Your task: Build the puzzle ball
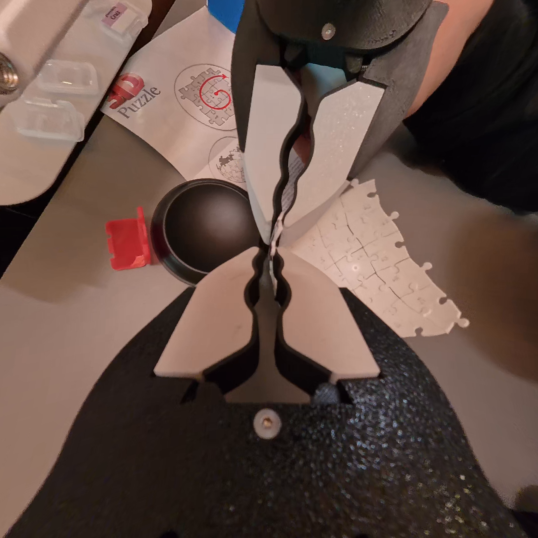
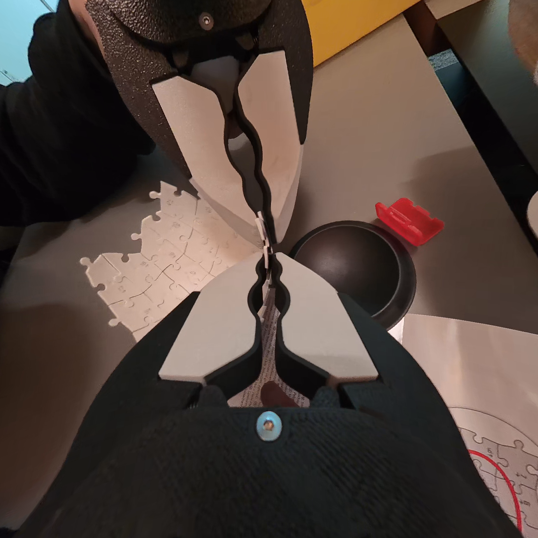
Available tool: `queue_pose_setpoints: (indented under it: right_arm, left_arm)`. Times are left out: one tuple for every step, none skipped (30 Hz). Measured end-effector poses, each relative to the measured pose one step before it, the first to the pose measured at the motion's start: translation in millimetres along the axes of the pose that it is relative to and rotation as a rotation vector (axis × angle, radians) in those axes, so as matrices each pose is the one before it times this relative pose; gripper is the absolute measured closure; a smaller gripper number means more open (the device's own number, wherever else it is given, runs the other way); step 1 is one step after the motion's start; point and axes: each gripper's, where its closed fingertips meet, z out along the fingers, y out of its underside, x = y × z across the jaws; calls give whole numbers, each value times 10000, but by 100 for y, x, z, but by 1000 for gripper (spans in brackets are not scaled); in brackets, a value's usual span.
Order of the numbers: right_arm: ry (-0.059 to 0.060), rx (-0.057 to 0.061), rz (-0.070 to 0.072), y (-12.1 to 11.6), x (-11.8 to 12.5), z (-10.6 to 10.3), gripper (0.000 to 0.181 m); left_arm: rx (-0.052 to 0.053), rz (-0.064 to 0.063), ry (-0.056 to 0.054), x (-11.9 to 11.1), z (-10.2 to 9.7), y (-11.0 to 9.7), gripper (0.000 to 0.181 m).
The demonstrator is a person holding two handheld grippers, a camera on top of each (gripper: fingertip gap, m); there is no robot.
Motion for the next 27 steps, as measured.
queue_pose_setpoints:
  right_arm:
    - [13, -16, 91, 1, 23, -29, 179]
    - [-21, -3, 44, -2, -25, -16, 179]
    - [-26, 8, 10, 3, -43, -12, 179]
    - [-18, -7, 65, 24, -2, -17, 179]
    - [-59, -13, 66, 25, -60, -28, 179]
    - [-31, 5, -6, 16, -42, -24, 179]
    - [-9, 18, -10, -6, -3, -13, 179]
    - [-11, 5, 0, -15, -17, -2, 179]
    - [-17, 6, -84, -24, -51, -3, 179]
    - [-33, 3, -112, -13, -92, -28, 179]
    - [4, -4, -69, -18, -57, -45, 179]
    - [54, 7, -32, -36, 39, -53, 179]
    - [30, 15, -38, -30, 37, -88, 178]
    - [76, 93, -28, -122, 123, -88, 175]
    - [136, 193, -12, -264, 209, -112, 173]
    - [34, 172, 28, -243, 81, -101, 174]
    - [-63, 98, 33, -137, -67, -61, 177]
    - [-56, 30, -23, -54, -84, 4, 178]
    - [27, -15, -76, 11, 10, 37, 178]
    - [29, -38, -87, 35, -10, 51, 178]
    - [-5, -71, -74, 59, -52, 48, 178]
    - [3, -60, -96, 56, -38, 22, 178]
    - [48, -23, -152, -5, 20, -8, 178]
    - [48, -2, -163, -14, 10, -36, 178]
    - [39, 0, -105, -38, -5, -44, 178]
    - [63, -1, -38, -45, 50, -34, 178]
    - [73, -1, -78, -46, 67, -20, 178]
  left_arm:
    - [-13, 12, -62, -61, -40, 16, 176]
    - [-23, 20, -5, 45, -6, 0, 177]
    - [-35, 46, -3, 70, 14, -12, 178]
    - [-37, 94, 3, 92, 22, -2, 179]
    - [-32, 128, -6, 56, 12, 4, 179]
    - [-17, 111, -6, 29, -6, -1, 179]
    - [-18, 56, 15, 13, -8, 0, 179]
    - [-8, -12, 44, 29, -28, 6, 179]
    - [5, -78, 92, 77, -30, 6, 179]
    - [17, -122, 104, 85, -18, -31, 179]
    - [29, -106, 53, -5, -5, -44, 179]
    - [33, -57, 16, -15, 5, -57, 179]
    - [-3, -29, 11, 13, 7, 0, 179]
    - [-27, -18, -29, -25, -6, 20, 179]
    - [-5, 1, -81, -92, -9, -12, 179]
    - [3, 28, -71, -75, -13, -18, 179]
    - [-6, 35, -33, 1, -14, -14, 179]
    - [-22, 49, -34, -6, -2, 14, 179]
    - [-41, 57, -39, -12, 6, 31, 179]
    - [-57, 58, -15, 35, 6, 61, 179]
    - [-45, 52, 1, 47, 26, 42, 179]
    - [-14, 25, -12, 7, 4, 4, 179]
    - [17, -23, -5, -16, -1, -33, 179]
    - [39, -46, 26, 2, -13, -46, 179]
    - [55, -41, 16, -25, -11, -61, 179]
    - [46, -29, -13, -51, -14, -46, 179]
    - [16, -2, -14, -36, -6, -9, 179]
